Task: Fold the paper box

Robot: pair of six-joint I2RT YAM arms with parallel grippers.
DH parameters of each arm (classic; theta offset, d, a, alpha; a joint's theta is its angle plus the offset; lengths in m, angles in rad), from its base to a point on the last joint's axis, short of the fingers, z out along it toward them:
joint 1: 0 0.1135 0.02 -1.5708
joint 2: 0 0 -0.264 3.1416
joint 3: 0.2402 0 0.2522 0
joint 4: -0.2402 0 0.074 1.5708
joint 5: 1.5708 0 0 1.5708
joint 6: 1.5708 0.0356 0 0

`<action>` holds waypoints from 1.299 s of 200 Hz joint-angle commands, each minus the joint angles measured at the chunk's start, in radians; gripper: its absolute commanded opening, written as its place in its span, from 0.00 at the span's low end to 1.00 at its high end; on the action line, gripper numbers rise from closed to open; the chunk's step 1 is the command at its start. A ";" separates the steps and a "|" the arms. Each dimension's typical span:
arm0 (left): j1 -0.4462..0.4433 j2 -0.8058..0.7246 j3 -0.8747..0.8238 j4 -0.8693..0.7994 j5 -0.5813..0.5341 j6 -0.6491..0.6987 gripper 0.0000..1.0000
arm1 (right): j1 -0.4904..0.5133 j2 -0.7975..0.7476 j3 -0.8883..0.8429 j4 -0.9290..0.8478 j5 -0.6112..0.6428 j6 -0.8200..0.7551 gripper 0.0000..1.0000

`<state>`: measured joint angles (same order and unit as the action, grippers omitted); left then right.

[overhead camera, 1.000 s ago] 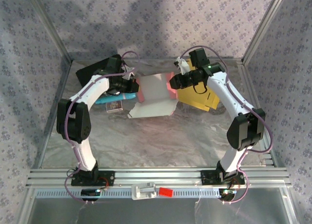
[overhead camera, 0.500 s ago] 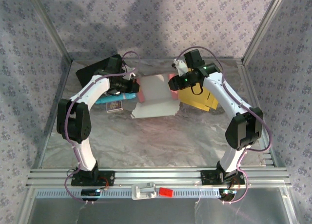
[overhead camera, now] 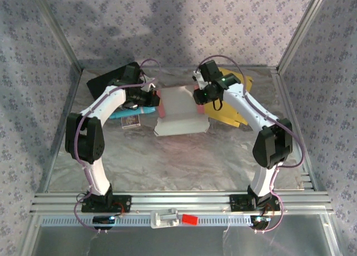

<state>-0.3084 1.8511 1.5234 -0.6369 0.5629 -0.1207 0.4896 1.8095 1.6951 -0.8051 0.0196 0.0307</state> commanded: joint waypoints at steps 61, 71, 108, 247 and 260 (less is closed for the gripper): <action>-0.081 -0.011 0.021 -0.031 -0.028 -0.026 0.00 | 0.061 0.046 -0.052 0.039 0.216 0.177 0.02; -0.092 -0.006 0.020 -0.035 -0.059 -0.044 0.00 | 0.063 0.050 -0.060 0.043 0.206 0.180 0.01; -0.163 -0.026 -0.025 -0.073 -0.230 -0.130 0.00 | 0.087 0.048 -0.137 0.066 0.228 0.232 0.00; -0.233 -0.030 -0.107 -0.047 -0.387 -0.290 0.00 | 0.197 0.165 -0.096 -0.137 0.533 0.540 0.00; -0.233 -0.030 -0.111 -0.048 -0.380 -0.287 0.00 | 0.182 0.145 -0.118 -0.083 0.479 0.509 0.00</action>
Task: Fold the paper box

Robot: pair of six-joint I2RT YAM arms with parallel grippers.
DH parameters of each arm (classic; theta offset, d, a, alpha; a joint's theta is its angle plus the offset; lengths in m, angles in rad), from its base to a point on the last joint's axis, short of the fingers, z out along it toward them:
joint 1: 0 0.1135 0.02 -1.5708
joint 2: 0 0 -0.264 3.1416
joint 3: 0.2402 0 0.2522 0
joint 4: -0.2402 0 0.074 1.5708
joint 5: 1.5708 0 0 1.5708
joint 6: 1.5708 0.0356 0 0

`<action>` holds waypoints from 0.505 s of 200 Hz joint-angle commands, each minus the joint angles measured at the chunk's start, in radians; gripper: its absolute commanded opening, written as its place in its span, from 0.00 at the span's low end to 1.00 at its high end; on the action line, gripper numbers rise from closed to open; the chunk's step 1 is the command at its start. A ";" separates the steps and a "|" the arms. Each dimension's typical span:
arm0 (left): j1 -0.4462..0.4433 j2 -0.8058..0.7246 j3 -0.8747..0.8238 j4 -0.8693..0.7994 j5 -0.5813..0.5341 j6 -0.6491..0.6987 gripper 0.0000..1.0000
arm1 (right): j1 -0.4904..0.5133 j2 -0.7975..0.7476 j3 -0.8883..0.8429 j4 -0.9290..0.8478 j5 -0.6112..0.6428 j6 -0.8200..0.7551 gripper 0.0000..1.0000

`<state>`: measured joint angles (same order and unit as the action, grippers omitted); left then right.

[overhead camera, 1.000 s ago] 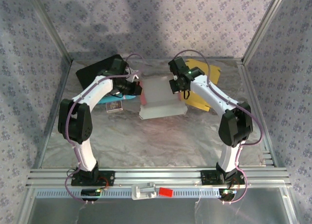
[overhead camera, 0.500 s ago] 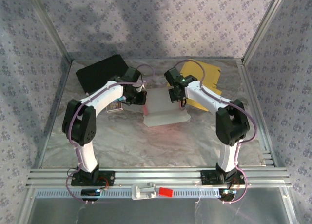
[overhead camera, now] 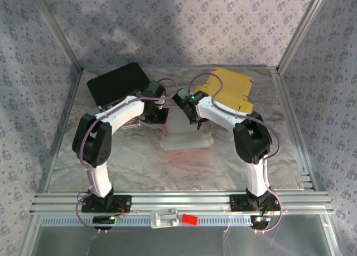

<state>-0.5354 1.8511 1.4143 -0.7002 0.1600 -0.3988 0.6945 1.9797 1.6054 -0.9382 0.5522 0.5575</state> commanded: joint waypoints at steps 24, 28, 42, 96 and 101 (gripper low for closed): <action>-0.006 -0.032 -0.007 0.016 0.035 -0.003 0.00 | -0.062 -0.062 -0.072 0.148 -0.196 -0.063 0.00; -0.006 -0.033 -0.009 0.016 0.036 0.000 0.00 | -0.065 -0.068 -0.078 0.158 -0.211 -0.066 0.00; -0.006 -0.029 -0.009 0.016 0.043 0.008 0.00 | -0.078 -0.082 -0.093 0.186 -0.276 -0.078 0.00; -0.005 -0.027 -0.024 0.016 0.035 0.028 0.00 | -0.118 -0.101 -0.130 0.210 -0.315 -0.084 0.15; -0.006 -0.027 -0.023 0.016 0.032 0.029 0.00 | -0.122 -0.101 -0.132 0.209 -0.314 -0.085 0.16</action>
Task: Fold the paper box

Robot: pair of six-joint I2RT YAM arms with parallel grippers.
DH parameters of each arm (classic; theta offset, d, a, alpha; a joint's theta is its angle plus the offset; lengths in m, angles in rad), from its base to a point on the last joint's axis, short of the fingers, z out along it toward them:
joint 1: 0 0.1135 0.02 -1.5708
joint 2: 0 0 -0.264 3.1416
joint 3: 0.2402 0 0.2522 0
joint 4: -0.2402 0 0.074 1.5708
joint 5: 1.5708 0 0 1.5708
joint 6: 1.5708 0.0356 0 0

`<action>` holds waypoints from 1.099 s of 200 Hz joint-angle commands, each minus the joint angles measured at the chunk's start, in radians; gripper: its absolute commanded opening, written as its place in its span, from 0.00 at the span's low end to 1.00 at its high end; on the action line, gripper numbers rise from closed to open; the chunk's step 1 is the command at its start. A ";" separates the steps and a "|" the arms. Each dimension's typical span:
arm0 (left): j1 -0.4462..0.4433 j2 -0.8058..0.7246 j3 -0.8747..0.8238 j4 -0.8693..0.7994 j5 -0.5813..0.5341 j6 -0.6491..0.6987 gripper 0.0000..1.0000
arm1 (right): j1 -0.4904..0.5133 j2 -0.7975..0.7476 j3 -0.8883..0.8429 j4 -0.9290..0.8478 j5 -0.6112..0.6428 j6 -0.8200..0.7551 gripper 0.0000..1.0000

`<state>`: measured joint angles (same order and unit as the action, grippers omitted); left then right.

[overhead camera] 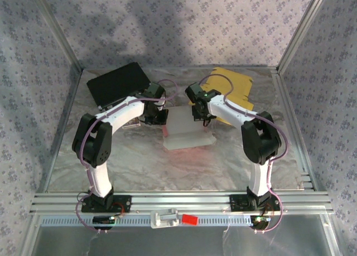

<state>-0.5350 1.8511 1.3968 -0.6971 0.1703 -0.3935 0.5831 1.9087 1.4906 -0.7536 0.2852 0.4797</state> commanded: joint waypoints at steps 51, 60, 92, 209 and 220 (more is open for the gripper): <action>-0.006 -0.018 0.007 0.013 0.018 0.025 0.00 | -0.032 -0.042 -0.047 0.039 -0.058 -0.016 0.21; -0.006 -0.015 0.008 0.012 0.016 0.027 0.00 | -0.033 -0.038 -0.048 0.041 -0.060 -0.018 0.21; -0.007 -0.006 0.008 0.013 0.012 0.027 0.00 | -0.022 -0.034 -0.044 0.029 -0.023 0.004 0.10; -0.008 0.004 -0.145 0.171 0.017 -0.048 0.08 | 0.029 -0.061 -0.090 0.011 0.054 0.077 0.00; -0.008 0.003 -0.148 0.173 0.020 -0.048 0.10 | 0.029 -0.061 -0.089 0.008 0.051 0.079 0.00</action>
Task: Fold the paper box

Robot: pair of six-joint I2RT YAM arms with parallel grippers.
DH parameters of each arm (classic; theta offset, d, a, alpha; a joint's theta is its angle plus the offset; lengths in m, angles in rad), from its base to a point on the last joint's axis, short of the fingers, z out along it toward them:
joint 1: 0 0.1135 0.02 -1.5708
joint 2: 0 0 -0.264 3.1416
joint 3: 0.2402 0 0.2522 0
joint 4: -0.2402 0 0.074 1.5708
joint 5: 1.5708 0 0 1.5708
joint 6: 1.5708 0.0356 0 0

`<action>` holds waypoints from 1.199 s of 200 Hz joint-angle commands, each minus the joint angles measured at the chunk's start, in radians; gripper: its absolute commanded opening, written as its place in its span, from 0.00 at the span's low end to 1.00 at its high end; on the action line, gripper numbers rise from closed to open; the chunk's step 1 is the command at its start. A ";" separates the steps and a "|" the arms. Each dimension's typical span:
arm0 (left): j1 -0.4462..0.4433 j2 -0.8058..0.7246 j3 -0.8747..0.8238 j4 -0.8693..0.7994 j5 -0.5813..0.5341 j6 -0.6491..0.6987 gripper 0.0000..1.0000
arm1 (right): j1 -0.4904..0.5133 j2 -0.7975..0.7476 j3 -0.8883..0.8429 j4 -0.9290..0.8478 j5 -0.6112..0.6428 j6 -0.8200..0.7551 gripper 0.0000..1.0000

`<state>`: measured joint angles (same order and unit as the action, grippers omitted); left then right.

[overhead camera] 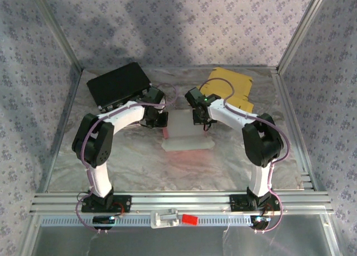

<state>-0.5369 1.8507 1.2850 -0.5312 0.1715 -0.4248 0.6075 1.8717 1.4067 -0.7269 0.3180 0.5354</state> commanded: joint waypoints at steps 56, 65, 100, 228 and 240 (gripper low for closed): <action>-0.006 -0.016 -0.067 0.041 0.022 -0.035 0.10 | 0.003 -0.035 -0.012 -0.015 0.016 0.025 0.00; -0.006 -0.018 -0.069 0.042 0.021 -0.037 0.10 | 0.003 -0.037 -0.014 -0.013 0.016 0.026 0.00; -0.006 -0.021 -0.075 0.052 0.025 -0.046 0.12 | 0.001 -0.047 -0.018 -0.009 0.016 0.032 0.00; -0.064 -0.052 -0.062 -0.029 -0.244 -0.135 0.00 | 0.028 -0.086 -0.056 0.016 0.038 0.074 0.00; -0.088 -0.045 -0.047 -0.075 -0.316 -0.176 0.00 | 0.035 -0.092 -0.065 0.015 0.042 0.084 0.00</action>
<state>-0.5873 1.8229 1.2171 -0.4667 0.0559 -0.5205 0.6262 1.8259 1.3624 -0.7074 0.3187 0.5735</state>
